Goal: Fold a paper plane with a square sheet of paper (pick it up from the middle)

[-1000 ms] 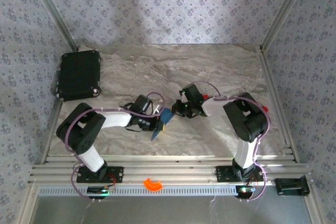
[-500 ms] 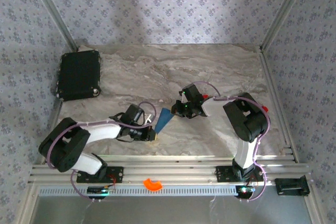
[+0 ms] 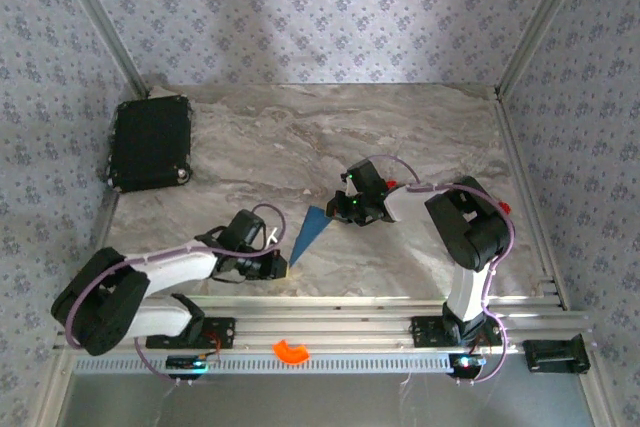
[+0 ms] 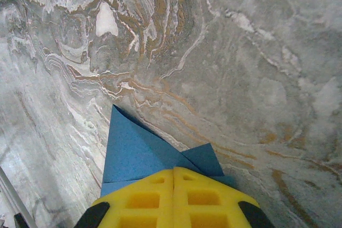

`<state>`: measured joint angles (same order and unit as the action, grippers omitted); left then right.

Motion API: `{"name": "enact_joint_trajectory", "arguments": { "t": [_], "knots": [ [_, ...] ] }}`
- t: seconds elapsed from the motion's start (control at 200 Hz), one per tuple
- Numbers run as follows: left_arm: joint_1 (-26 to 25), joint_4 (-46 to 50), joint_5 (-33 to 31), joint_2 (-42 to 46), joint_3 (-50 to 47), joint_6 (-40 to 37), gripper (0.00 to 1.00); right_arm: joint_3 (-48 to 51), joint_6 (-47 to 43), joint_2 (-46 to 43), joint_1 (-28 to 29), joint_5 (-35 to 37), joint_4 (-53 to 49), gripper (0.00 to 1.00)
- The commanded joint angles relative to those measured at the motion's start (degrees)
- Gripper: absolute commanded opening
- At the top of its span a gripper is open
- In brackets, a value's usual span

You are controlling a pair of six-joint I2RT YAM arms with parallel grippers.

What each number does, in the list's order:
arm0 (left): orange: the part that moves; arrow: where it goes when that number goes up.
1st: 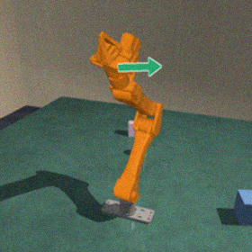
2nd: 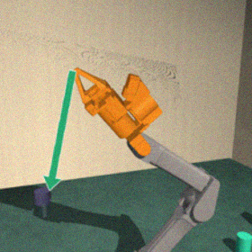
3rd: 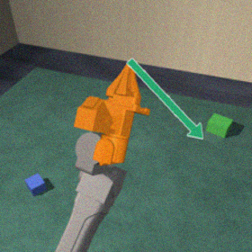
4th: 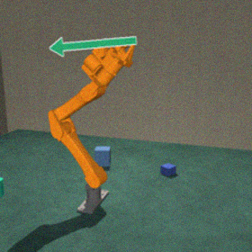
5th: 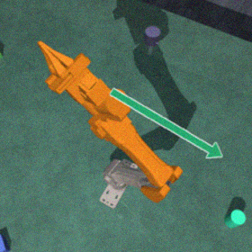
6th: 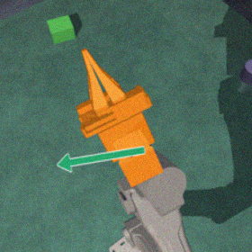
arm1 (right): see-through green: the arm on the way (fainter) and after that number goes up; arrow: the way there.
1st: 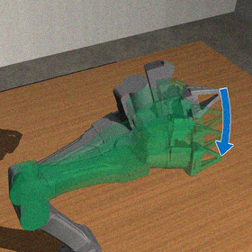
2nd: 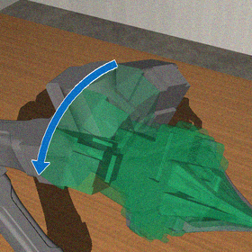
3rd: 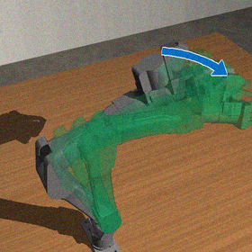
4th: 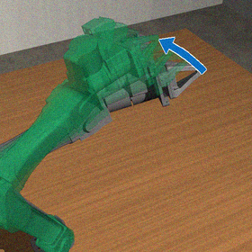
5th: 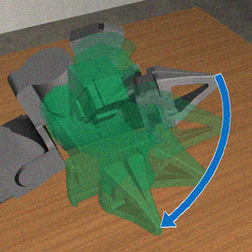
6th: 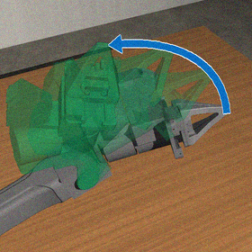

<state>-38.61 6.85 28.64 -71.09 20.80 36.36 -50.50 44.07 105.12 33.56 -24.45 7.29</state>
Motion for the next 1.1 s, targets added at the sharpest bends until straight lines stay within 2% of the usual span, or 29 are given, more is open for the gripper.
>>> {"name": "enact_joint_trajectory", "arguments": {
  "t": [0.0,0.18,0.31,0.4,0.51,0.665,0.805,1.094],
  "knots": [
    [-0.46,8.42,-1.55,3.99,-1.55,1.14,0.10,1.61,-0.57,1.23,-0.38,4.50,-5.30,0.01],
    [0.06,10.26,-3.03,11.44,1.35,2.09,0.10,1.27,-0.70,1.25,-0.16,3.84,-4.18,0.01],
    [2.34,7.08,-3.23,11.52,4.05,2.73,0.10,1.41,-1.18,1.01,-0.14,2.94,-2.93,0.02],
    [3.76,4.41,-1.53,7.33,7.42,2.33,0.10,1.36,-1.43,1.14,-0.09,2.07,-2.37,0.02],
    [4.86,4.91,-3.66,0.87,13.24,0.93,0.10,1.71,-1.74,0.88,-0.03,0.39,-0.66,0.03],
    [7.13,1.41,-2.27,-5.31,18.04,0.78,0.11,0.08,-3.36,1.06,0.05,-2.58,-0.92,0.05],
    [6.78,-3.93,5.33,-13.02,22.46,1.29,0.11,-0.62,-3.86,1.23,-0.09,-1.70,-2.57,0.05],
    [3.66,-3.16,4.10,-25.44,27.08,-1.85,0.08,-1.15,-3.64,0.35,-0.69,-2.68,-2.53,0.07]
  ]
}}
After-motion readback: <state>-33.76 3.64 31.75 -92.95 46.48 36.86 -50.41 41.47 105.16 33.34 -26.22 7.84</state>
